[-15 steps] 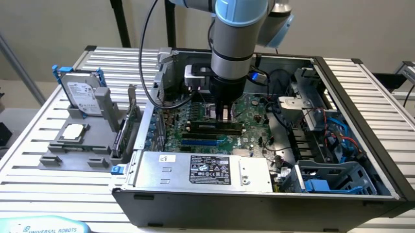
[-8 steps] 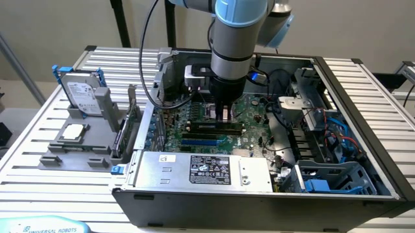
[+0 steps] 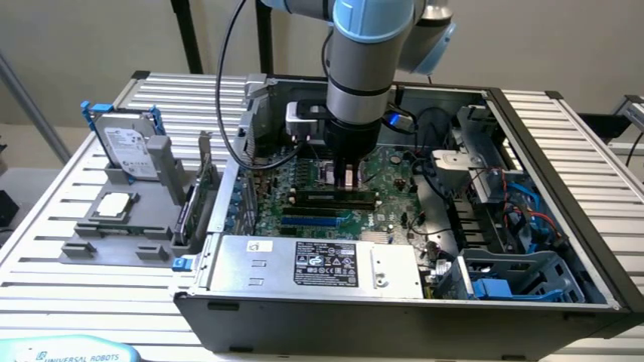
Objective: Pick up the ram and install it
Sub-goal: 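Insert the ram into the slot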
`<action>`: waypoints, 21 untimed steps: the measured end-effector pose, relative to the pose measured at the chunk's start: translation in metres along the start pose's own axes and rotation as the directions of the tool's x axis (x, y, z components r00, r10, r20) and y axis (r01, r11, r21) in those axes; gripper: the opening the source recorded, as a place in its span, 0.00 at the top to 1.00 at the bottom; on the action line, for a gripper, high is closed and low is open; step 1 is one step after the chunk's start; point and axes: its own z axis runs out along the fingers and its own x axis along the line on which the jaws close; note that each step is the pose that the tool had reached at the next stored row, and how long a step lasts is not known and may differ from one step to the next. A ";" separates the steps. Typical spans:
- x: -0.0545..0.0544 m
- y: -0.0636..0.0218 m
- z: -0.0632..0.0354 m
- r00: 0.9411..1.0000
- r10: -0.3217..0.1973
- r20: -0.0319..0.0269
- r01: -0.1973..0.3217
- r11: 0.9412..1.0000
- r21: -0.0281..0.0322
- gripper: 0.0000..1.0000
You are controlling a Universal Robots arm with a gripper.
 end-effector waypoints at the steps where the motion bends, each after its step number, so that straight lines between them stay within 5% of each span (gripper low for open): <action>1: 0.000 0.0000 0.0000 1.000 0.000 0.000 0.000 1.000 0.000 0.87; 21: 0.000 0.0000 0.0025 1.000 0.008 -0.008 -0.008 1.000 0.000 0.87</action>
